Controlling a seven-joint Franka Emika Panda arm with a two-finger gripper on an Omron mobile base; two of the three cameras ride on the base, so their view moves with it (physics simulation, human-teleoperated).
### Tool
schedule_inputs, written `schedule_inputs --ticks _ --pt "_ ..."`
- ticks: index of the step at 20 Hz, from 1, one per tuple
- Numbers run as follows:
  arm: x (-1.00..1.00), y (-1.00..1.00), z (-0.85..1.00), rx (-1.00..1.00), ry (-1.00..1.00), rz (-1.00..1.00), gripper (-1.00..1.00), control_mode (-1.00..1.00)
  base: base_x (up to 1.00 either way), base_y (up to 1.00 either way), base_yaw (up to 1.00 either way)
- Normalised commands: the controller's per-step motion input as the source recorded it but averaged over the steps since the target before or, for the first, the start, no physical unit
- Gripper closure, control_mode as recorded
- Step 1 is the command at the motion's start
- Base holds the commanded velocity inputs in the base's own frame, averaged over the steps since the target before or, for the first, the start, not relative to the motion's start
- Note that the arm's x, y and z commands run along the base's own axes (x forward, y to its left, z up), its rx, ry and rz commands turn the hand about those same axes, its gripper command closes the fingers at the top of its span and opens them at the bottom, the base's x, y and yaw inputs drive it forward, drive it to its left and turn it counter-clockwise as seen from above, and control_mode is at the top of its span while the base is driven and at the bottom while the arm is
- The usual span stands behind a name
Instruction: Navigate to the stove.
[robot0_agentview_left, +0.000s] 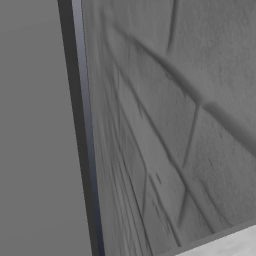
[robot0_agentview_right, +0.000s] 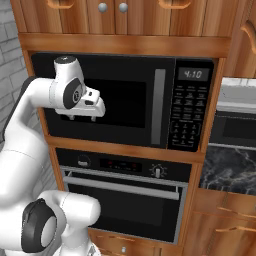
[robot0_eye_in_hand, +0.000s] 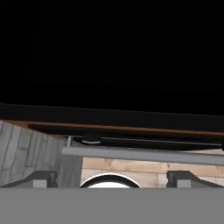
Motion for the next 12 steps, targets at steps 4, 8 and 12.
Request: schedule_inputs --ticks 4,8,12 --pt "0.00 0.00 0.00 0.00 0.00 0.00 -1.00 -1.00 0.00 0.00 0.00" --pt "0.00 0.00 0.00 0.00 0.00 0.00 -1.00 -1.00 0.00 0.00 0.00" --pt "0.00 0.00 0.00 0.00 0.00 0.00 -1.00 -1.00 0.00 0.00 0.00"
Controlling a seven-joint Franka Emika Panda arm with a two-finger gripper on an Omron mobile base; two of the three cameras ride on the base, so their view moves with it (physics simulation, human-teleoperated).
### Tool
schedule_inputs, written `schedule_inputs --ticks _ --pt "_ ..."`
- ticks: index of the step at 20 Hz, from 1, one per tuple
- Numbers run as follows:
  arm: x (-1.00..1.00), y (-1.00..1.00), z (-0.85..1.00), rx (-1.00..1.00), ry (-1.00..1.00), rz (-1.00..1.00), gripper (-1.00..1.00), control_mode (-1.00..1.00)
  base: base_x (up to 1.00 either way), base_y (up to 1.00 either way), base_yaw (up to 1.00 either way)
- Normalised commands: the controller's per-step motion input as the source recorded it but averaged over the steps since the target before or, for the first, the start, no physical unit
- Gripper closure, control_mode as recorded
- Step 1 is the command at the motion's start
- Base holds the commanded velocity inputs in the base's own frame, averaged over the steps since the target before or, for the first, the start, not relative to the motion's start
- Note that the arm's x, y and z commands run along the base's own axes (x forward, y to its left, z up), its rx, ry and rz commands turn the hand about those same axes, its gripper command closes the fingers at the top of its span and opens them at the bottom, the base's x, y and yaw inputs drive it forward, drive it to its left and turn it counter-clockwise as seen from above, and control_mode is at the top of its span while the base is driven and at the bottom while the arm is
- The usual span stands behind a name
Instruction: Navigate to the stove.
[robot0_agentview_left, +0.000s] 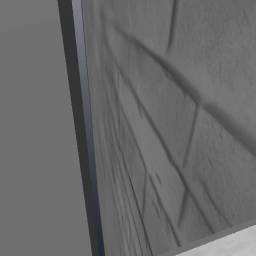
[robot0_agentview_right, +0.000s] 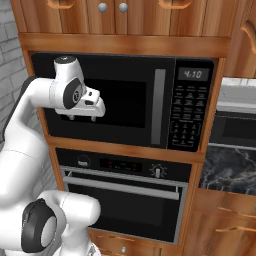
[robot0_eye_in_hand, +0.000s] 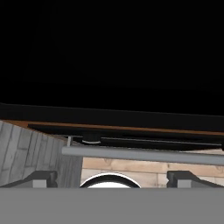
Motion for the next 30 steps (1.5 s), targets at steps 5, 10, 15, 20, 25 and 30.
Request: schedule_inputs --ticks 5,10,15,20,25,30 --pt "-0.01 0.00 0.00 0.00 0.00 0.00 -1.00 1.00 -0.07 0.00 0.00" --pt "0.00 0.00 0.00 0.00 0.00 0.00 -1.00 1.00 -0.78 -0.10 -0.18" --pt "0.00 0.00 0.00 0.00 0.00 0.00 -1.00 1.00 -0.58 -0.11 -0.53" --pt "0.00 0.00 0.00 0.00 0.00 0.00 -1.00 1.00 -0.09 -0.25 -0.71" --pt "0.00 0.00 0.00 0.00 0.00 0.00 -1.00 1.00 0.00 -0.20 -0.83" --pt "0.00 0.00 0.00 0.00 0.00 0.00 -1.00 1.00 0.01 -0.23 -0.82"
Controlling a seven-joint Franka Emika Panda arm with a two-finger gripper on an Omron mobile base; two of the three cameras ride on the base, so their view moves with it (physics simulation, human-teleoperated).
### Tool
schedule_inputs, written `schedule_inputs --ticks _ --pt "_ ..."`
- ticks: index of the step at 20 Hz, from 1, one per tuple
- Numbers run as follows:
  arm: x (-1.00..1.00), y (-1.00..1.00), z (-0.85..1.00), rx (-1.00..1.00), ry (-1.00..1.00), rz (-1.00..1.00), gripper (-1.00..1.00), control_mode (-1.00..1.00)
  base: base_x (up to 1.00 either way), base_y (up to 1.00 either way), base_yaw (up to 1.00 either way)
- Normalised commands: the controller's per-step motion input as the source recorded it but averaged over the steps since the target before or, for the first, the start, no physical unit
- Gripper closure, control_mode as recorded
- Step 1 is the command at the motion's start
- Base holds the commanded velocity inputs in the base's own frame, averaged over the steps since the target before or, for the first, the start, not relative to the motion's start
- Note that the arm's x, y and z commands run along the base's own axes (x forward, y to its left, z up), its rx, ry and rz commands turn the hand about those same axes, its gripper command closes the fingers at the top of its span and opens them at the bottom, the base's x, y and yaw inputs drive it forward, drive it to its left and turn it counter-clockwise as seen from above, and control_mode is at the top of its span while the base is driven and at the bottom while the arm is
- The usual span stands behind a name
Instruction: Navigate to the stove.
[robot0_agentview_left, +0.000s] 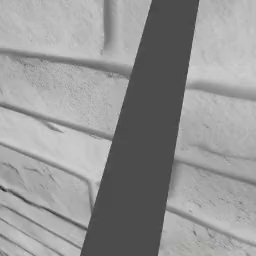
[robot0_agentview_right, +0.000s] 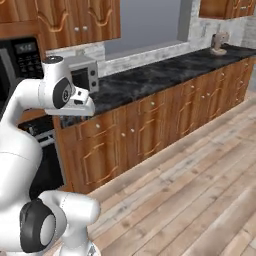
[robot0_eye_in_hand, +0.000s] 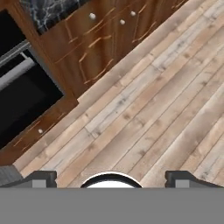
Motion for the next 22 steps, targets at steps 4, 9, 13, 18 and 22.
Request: schedule_inputs --ticks 4,9,13,18,22 --pt "0.00 0.00 0.00 0.00 0.00 0.00 -1.00 1.00 0.34 -0.25 -0.71" --pt "0.00 0.00 0.00 0.00 0.00 0.00 -1.00 1.00 0.49 -0.27 -0.66" --pt "0.00 0.00 0.00 0.00 0.00 0.00 -1.00 1.00 0.00 -0.14 -0.88" --pt "0.00 0.00 0.00 0.00 0.00 0.00 -1.00 1.00 0.00 -0.07 -0.89" --pt "0.00 0.00 0.00 0.00 0.00 0.00 -1.00 1.00 0.00 -0.07 -0.89"
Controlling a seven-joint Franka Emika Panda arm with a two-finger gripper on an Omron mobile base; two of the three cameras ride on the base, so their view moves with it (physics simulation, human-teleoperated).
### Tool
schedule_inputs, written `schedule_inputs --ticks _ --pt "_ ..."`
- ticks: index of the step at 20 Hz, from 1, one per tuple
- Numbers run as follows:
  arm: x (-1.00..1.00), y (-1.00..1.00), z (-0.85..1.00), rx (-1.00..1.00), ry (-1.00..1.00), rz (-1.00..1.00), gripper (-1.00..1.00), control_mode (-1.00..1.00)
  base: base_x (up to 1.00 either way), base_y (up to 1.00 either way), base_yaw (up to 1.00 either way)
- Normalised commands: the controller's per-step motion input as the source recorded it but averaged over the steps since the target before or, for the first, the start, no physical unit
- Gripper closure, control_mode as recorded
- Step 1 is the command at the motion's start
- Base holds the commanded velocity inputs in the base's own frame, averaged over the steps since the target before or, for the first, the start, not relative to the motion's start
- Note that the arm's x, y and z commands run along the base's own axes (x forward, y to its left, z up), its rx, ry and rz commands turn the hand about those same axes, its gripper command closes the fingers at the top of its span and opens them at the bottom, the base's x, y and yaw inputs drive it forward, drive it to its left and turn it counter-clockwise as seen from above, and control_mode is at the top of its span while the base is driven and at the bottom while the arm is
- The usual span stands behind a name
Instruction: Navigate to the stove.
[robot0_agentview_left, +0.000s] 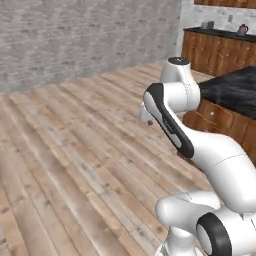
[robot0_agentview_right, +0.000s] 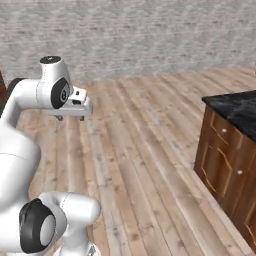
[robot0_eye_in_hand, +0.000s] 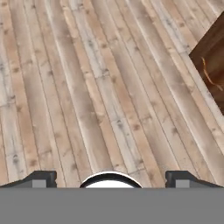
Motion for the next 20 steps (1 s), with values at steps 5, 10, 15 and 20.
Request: schedule_inputs --ticks 5,10,15,20 --pt "0.00 0.00 0.00 0.00 0.00 0.00 -1.00 1.00 0.00 -0.08 -0.87" --pt "0.00 0.00 0.00 0.00 0.00 0.00 -1.00 1.00 0.01 -0.09 -0.85" --pt "0.00 0.00 0.00 0.00 0.00 0.00 -1.00 1.00 0.31 -0.06 -0.75" --pt "0.00 0.00 0.00 0.00 0.00 0.00 -1.00 1.00 0.60 -0.13 -0.64"
